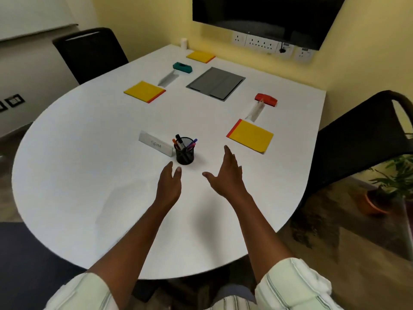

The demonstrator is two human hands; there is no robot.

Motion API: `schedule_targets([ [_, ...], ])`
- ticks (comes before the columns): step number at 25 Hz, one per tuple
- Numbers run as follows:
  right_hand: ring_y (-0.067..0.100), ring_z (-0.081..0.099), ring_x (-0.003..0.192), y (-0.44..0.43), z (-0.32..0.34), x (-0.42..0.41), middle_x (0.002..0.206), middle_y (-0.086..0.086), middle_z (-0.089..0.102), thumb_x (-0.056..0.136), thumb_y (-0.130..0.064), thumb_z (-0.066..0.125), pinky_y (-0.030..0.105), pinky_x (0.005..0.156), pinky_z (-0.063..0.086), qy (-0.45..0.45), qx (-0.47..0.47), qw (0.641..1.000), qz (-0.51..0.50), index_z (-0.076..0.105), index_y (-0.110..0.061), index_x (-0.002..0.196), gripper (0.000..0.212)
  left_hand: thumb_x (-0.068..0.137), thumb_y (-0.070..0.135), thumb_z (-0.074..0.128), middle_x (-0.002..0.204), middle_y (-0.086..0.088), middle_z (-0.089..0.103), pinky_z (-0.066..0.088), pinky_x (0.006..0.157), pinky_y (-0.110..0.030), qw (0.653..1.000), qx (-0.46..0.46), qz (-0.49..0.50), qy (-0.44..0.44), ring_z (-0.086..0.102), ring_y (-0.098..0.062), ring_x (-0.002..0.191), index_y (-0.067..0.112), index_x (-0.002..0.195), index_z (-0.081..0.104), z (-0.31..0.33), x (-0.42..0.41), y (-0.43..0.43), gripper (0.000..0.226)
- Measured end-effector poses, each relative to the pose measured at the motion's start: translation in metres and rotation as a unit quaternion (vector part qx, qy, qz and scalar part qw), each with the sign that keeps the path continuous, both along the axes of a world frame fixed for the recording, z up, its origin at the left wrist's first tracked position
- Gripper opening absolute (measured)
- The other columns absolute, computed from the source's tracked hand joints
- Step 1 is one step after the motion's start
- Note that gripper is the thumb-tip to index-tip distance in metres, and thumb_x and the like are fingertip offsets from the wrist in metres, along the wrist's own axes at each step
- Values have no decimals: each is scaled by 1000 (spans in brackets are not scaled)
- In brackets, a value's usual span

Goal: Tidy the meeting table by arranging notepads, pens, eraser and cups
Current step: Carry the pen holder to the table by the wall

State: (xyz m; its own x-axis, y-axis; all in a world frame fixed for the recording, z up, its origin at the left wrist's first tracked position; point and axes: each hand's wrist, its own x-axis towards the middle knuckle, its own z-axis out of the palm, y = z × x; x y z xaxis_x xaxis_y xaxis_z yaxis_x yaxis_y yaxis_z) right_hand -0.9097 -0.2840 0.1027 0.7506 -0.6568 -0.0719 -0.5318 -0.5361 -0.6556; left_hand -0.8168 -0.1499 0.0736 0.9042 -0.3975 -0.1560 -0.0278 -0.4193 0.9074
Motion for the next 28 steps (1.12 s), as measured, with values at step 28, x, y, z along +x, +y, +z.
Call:
schedule_targets([
  [28,18,43,134,-144,-187,238,150,0,40,68,-32,85,30,109,38,29,272,946,173,22,-19,150,104,64,7,85,141,4,47,38,96,-15,992,51,93,73,45,-13,125,25,142,32,-119,163,-134,96],
])
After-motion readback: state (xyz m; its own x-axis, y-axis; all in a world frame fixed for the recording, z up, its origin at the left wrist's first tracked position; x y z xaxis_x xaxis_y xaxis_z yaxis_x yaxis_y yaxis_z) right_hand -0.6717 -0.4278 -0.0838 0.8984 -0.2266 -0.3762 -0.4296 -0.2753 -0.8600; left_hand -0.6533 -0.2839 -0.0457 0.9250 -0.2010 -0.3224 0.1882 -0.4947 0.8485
